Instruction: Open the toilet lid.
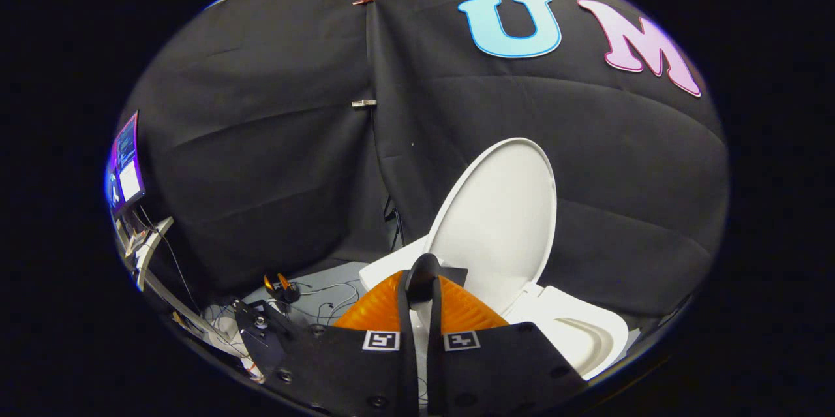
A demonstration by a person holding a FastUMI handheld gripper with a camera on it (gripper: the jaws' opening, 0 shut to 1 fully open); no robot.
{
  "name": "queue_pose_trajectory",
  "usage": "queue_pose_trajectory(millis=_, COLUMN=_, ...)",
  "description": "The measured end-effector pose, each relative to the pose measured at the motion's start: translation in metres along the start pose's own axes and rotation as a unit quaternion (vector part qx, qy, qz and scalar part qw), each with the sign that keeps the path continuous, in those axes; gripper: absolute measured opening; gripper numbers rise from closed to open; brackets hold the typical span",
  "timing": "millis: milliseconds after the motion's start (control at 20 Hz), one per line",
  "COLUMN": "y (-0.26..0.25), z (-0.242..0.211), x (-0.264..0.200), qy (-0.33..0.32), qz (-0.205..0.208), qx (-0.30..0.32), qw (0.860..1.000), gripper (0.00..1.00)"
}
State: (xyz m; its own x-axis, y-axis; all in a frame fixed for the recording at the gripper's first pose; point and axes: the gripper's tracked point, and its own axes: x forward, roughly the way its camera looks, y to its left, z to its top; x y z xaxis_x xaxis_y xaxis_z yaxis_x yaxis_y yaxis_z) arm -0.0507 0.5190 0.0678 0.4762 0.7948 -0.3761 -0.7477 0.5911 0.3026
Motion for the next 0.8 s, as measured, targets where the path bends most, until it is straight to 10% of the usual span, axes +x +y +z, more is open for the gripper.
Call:
queue_pose_trajectory(millis=150, y=0.021, z=-0.005, x=0.013, qy=0.013, qz=0.028, qx=0.004, qw=1.000, gripper=0.10)
queue_pose_trajectory(millis=400, y=0.040, z=0.014, x=0.025, qy=-0.018, qz=0.062, qx=0.029, qw=0.997, gripper=0.43)
queue_pose_trajectory(millis=600, y=0.046, z=0.016, x=0.030, qy=-0.019, qz=0.074, qx=0.035, qw=0.996, gripper=1.00)
queue_pose_trajectory(millis=800, y=0.047, z=0.032, x=0.023, qy=-0.045, qz=0.082, qx=0.028, qw=0.995, gripper=0.99)
